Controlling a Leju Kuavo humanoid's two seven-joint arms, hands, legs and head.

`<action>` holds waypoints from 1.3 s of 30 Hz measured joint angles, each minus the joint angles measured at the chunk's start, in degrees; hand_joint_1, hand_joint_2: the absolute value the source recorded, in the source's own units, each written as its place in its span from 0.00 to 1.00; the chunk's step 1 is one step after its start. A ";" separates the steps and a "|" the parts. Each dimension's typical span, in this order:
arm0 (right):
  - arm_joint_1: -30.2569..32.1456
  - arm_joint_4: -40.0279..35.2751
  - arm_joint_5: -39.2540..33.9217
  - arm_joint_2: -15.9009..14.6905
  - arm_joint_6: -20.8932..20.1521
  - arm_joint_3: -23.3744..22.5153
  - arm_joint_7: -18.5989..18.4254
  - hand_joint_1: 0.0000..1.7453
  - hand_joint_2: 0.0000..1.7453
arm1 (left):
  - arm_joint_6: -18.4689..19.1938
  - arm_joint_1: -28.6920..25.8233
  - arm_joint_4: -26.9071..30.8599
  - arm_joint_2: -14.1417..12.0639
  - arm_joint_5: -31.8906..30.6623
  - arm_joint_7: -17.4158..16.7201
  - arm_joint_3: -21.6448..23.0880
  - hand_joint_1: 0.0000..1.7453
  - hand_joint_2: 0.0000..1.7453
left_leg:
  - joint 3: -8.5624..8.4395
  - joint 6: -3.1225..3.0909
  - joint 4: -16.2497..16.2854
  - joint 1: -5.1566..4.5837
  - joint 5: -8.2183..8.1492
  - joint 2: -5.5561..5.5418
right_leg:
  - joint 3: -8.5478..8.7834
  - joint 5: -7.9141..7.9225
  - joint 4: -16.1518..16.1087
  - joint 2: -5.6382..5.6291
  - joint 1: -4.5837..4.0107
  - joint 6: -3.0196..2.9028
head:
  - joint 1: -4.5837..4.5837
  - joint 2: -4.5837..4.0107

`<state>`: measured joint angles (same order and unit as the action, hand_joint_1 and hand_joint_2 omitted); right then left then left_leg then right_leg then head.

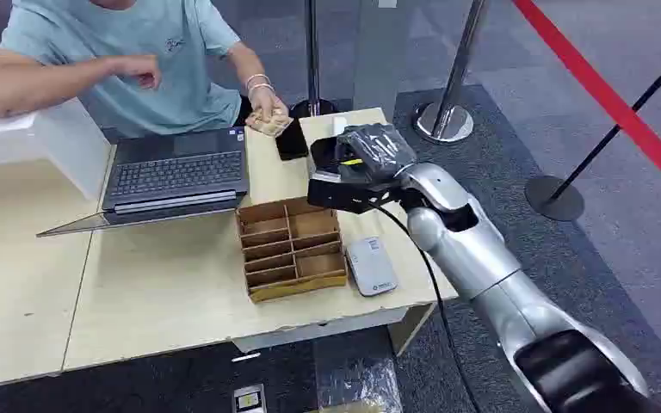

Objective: Pass the card to the sensor for recognition and then transmit it.

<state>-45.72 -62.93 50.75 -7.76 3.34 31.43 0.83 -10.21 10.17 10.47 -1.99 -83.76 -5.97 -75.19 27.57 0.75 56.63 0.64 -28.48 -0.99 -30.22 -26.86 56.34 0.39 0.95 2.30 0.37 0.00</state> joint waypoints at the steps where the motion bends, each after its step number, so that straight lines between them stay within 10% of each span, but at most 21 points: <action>1: 0.00 0.00 0.00 -0.02 0.00 0.00 0.00 0.52 1.00 | 0.00 0.00 0.00 0.00 0.00 0.00 0.00 0.00 1.00 | 0.00 0.00 0.00 0.00 0.00 0.00 | 0.00 0.00 0.00 0.00 0.00 0.00 | 0.00 0.00; 13: 0.03 0.00 -0.22 -0.20 -0.13 0.07 -0.04 0.33 1.00 | 0.00 -0.01 0.00 0.00 -0.11 0.13 0.00 0.00 1.00 | 0.01 0.00 0.00 0.00 0.00 0.00 | 0.00 0.00 0.00 0.00 0.00 0.00 | 0.00 0.00; 32: -0.22 3.28 -0.13 4.37 1.53 2.51 1.66 0.33 1.00 | 0.00 0.01 0.00 0.00 -0.26 0.20 0.02 0.00 1.00 | 0.01 0.00 0.00 0.01 0.00 0.00 | 0.00 0.00 0.01 0.00 -0.02 0.00 | 0.00 0.00; 35: -0.45 3.65 -0.37 4.85 1.64 2.64 1.70 0.43 1.00 | 0.00 0.00 0.00 0.00 -0.22 0.20 0.00 0.00 1.00 | 0.01 0.00 0.00 0.01 0.00 0.00 | 0.01 0.00 0.01 0.00 -0.01 0.00 | 0.00 0.00; 37: -0.62 3.96 -0.44 5.31 1.79 2.78 1.83 0.80 1.00 | 0.00 0.01 0.00 0.00 -0.22 0.20 0.00 0.00 1.00 | 0.01 0.00 0.00 0.01 0.00 0.00 | 0.00 0.00 0.01 0.00 -0.01 0.00 | 0.00 0.00; 39: -0.69 4.15 -0.52 5.64 1.95 2.86 2.03 0.85 1.00 | -0.04 0.00 0.00 0.00 -0.20 0.20 0.00 0.00 1.00 | 0.01 0.00 0.00 0.01 0.00 0.00 | 0.00 0.00 0.01 0.00 -0.02 0.00 | 0.00 0.00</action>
<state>-46.41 -58.77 50.23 -2.12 5.29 34.29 2.86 -10.25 10.17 10.47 -1.99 -83.95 -5.77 -75.19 27.58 0.75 56.63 0.66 -28.48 -0.99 -30.22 -26.86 56.35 0.39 0.94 2.30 0.37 0.00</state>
